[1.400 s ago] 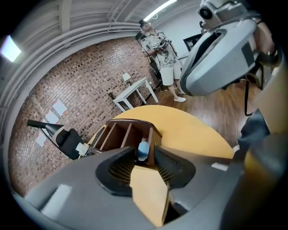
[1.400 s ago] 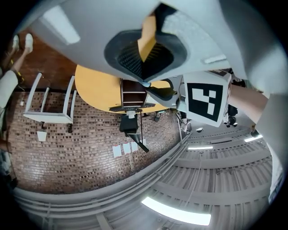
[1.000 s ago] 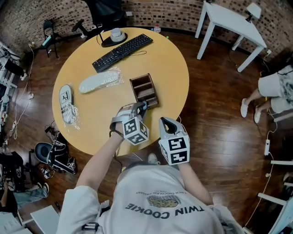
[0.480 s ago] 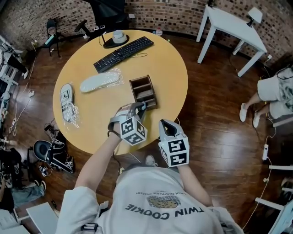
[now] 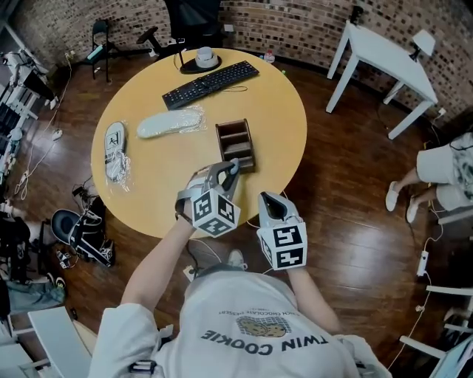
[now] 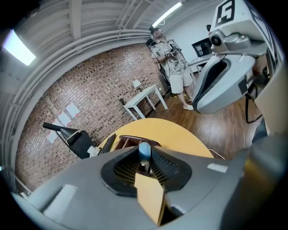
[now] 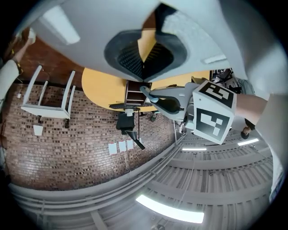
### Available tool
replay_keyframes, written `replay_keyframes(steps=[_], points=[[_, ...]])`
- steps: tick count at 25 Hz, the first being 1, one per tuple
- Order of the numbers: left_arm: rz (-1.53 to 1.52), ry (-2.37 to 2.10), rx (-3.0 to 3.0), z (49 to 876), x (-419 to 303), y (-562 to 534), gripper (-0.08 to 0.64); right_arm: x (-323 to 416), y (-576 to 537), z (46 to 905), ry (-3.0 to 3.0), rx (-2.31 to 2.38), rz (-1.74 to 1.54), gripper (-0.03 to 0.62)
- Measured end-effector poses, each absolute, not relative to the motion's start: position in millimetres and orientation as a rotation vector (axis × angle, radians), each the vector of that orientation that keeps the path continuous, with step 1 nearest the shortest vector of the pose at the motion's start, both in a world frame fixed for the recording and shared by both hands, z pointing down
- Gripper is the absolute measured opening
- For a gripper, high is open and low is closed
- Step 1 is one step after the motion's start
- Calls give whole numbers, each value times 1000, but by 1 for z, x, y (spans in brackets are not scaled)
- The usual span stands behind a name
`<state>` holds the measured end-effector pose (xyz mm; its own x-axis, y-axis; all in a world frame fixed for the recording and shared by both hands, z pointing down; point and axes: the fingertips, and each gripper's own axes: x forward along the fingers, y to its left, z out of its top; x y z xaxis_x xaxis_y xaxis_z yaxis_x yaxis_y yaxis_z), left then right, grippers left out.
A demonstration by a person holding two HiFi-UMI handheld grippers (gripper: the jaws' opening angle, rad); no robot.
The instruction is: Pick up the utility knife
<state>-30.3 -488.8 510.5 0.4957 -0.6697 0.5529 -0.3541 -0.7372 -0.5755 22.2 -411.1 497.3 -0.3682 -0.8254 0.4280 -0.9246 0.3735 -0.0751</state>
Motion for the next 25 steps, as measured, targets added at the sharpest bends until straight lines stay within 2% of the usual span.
replay_keyframes(steps=[25], points=[[-730, 1321, -2532, 428, -7, -340, 67, 43, -309, 434, -2515, 1431, 248, 0]])
